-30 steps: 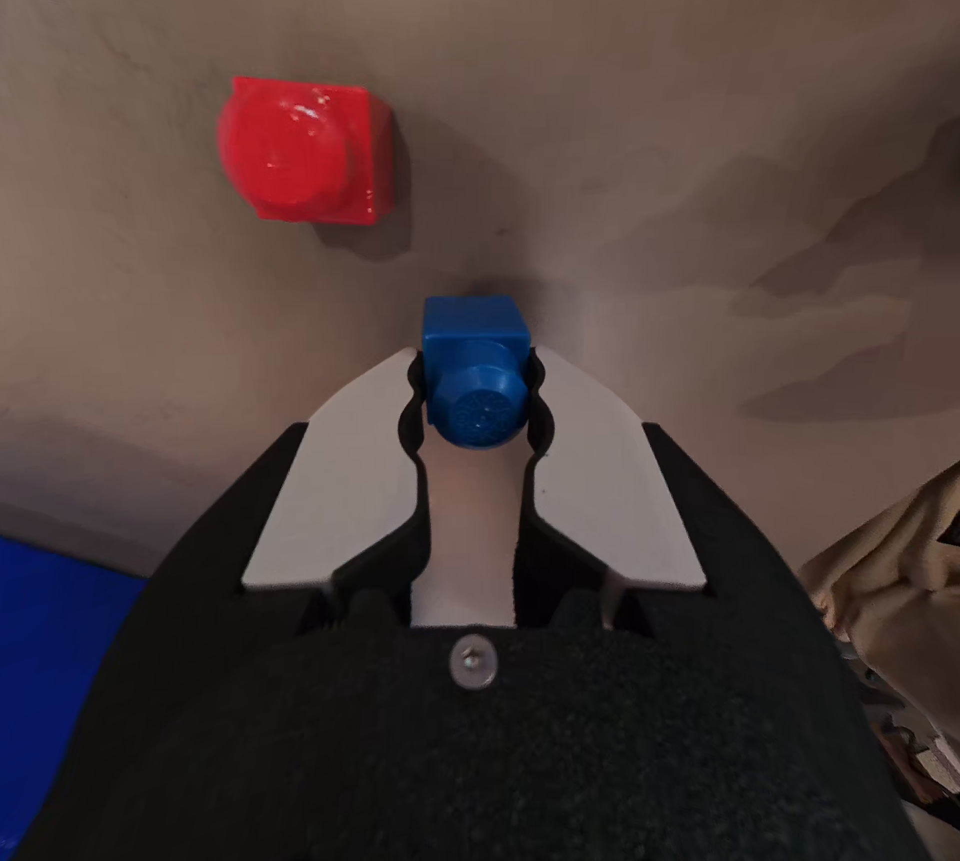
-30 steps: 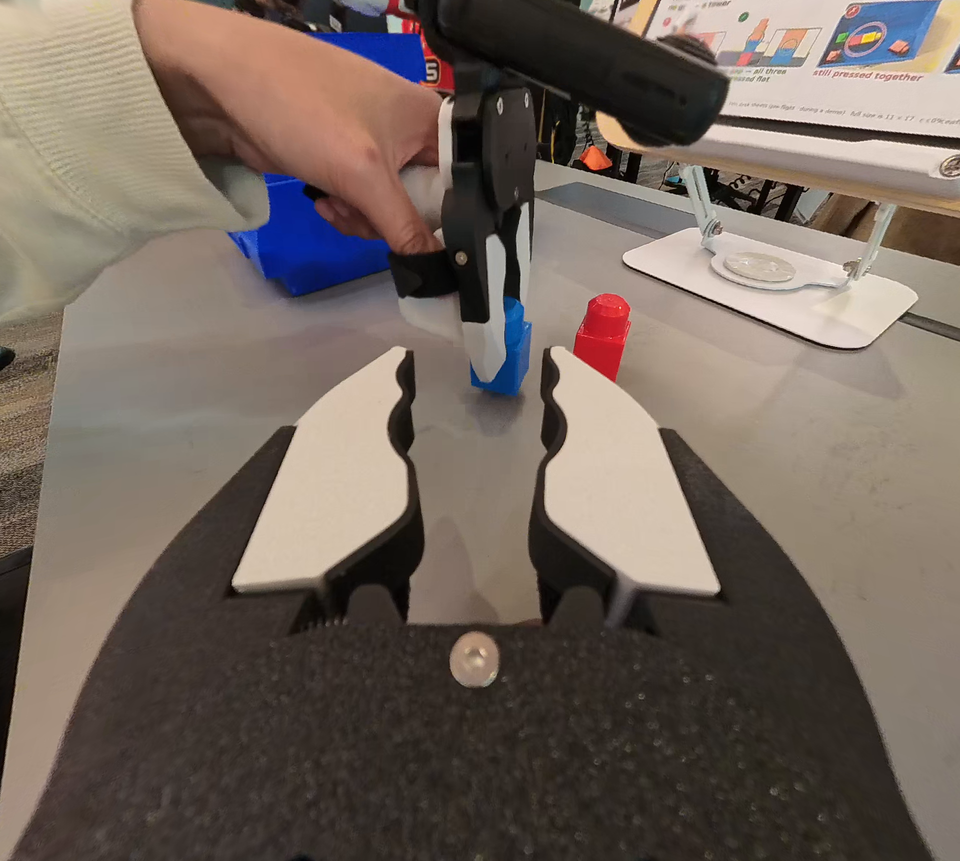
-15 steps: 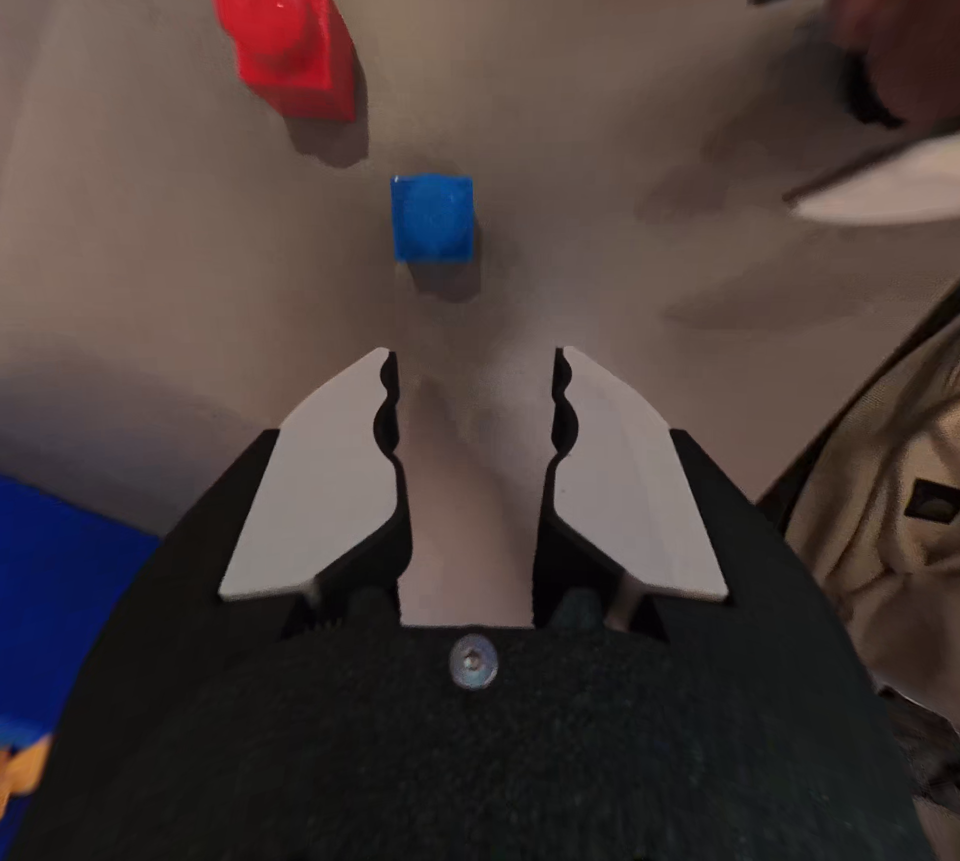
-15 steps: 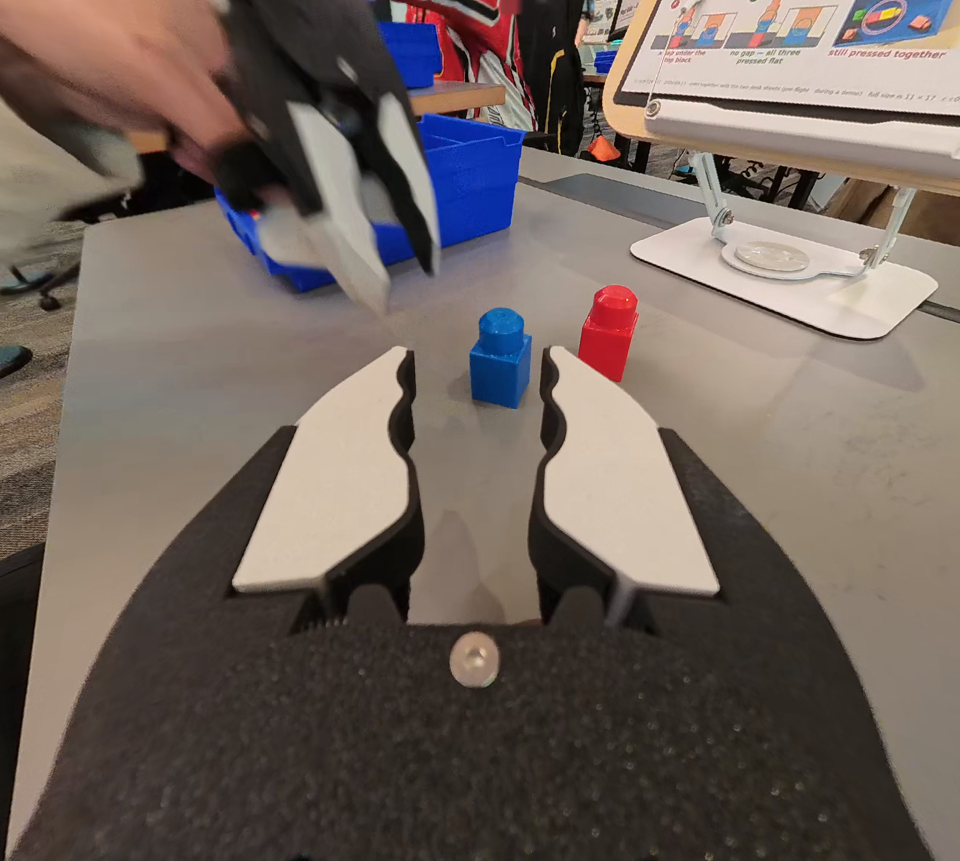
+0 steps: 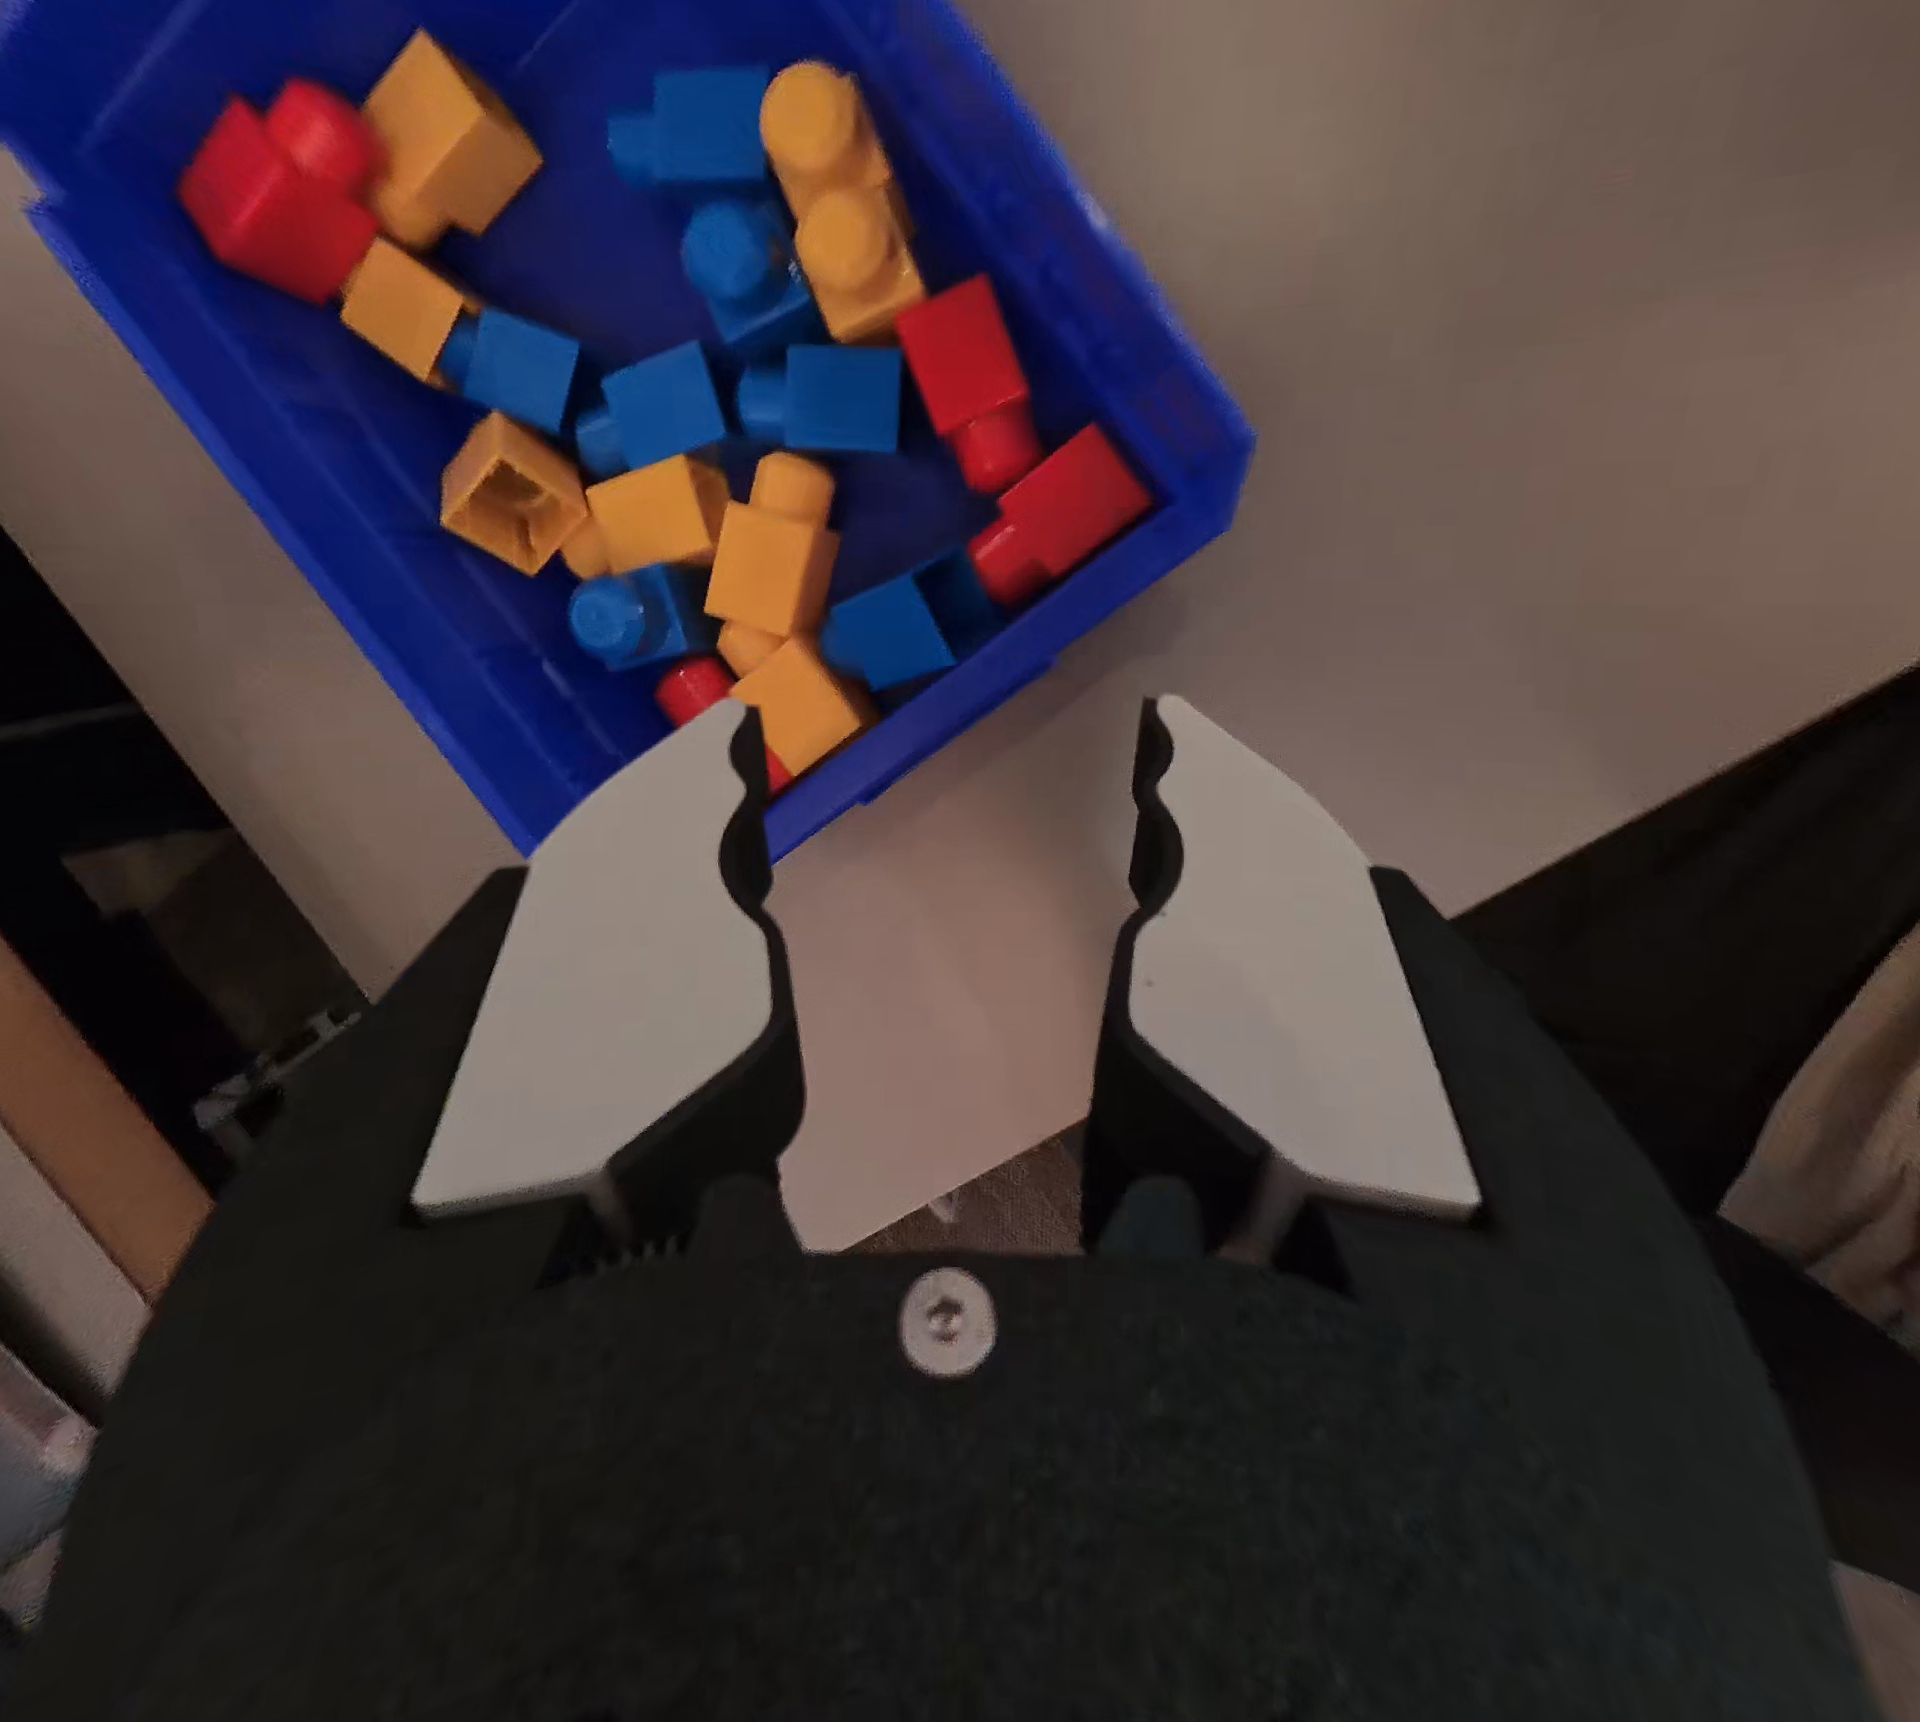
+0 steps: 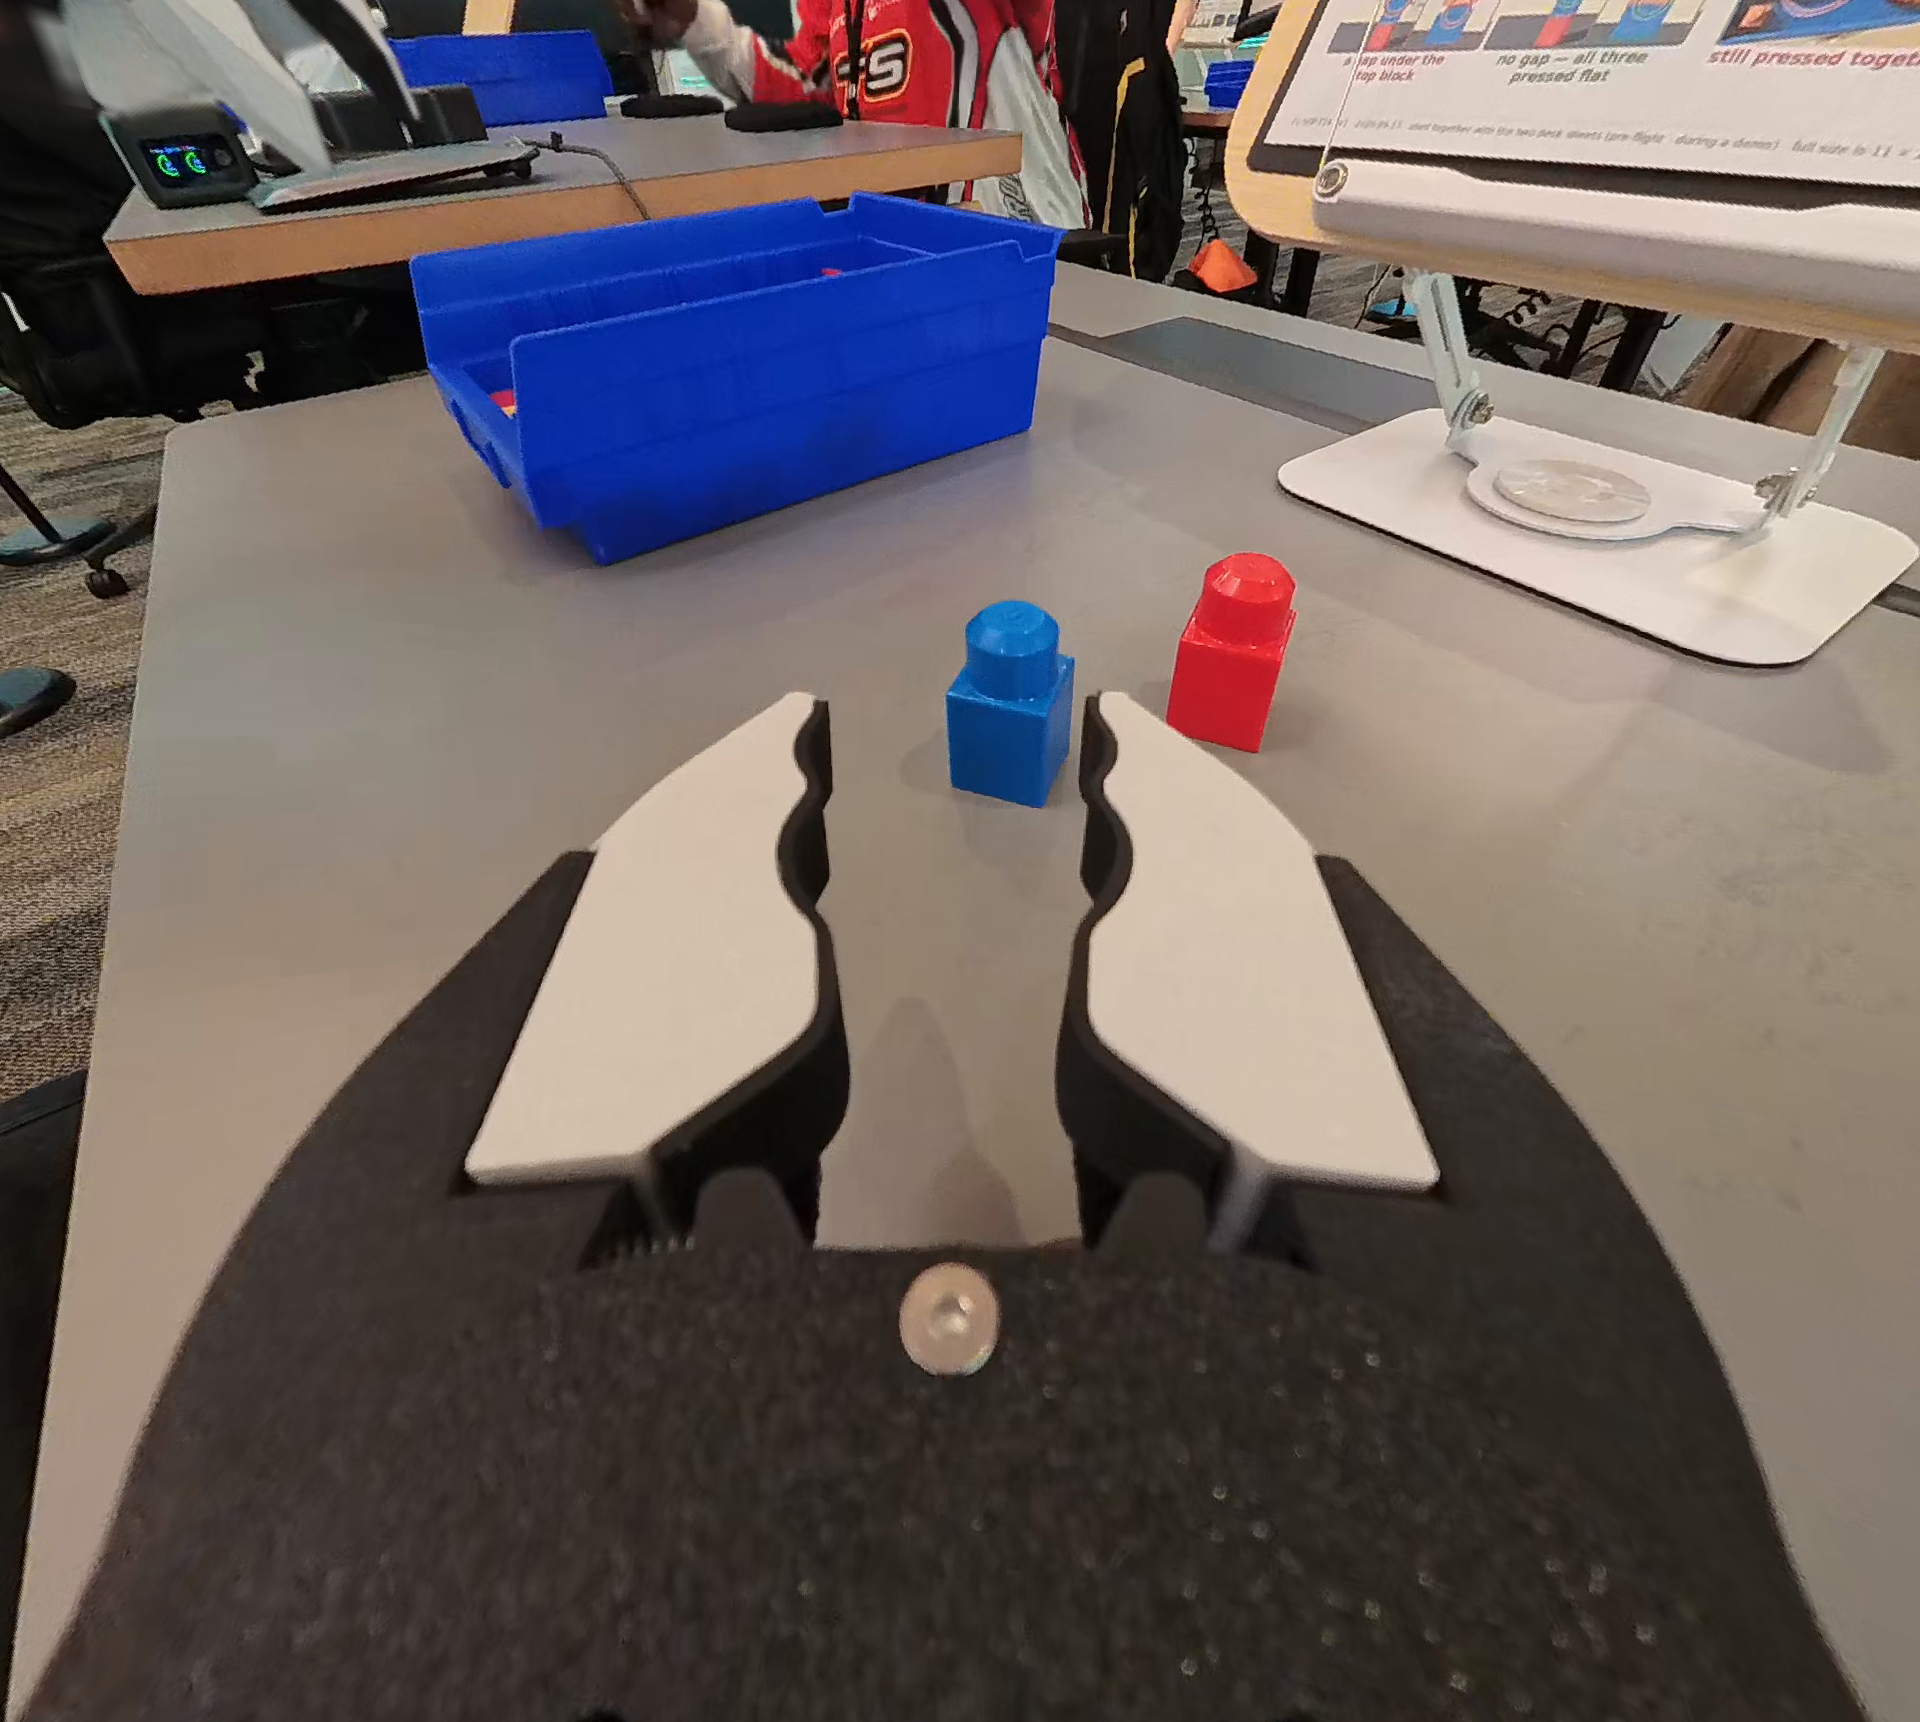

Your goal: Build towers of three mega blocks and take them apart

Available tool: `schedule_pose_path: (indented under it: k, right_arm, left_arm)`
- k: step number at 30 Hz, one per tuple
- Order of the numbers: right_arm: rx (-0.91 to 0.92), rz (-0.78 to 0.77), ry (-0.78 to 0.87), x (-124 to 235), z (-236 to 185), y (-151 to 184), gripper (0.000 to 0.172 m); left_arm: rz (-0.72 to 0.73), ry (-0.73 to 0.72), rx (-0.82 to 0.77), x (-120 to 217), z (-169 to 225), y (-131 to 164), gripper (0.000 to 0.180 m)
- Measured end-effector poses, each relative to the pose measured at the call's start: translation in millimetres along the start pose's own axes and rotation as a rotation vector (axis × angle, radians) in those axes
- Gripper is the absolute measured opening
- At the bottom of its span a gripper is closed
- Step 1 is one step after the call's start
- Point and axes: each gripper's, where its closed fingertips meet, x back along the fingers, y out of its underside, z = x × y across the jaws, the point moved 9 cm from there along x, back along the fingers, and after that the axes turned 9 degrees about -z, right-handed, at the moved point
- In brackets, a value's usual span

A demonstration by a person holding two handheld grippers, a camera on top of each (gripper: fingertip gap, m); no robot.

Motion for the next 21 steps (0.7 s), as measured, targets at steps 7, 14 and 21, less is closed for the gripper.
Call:
schedule_pose_path:
  k: [7, 14, 21]
  right_arm:
    - [0.002, 0.001, -0.003, 0.3, -0.3, 0.2, 0.046]
    - [0.005, 0.001, -0.006, 0.5, -0.7, 0.2, 0.045]
    - [0.001, 0.004, -0.010, 1.5, -0.7, 0.5, 0.045]
  left_arm:
    - [-0.150, 0.024, 0.038, -61.5, -42.3, -17.4, 0.058]
    - [-0.376, 0.011, -0.008, -117.0, -65.6, -36.9, 0.056]
    - [-0.412, -0.001, 0.103, -137.9, -69.4, -36.7, 0.052]
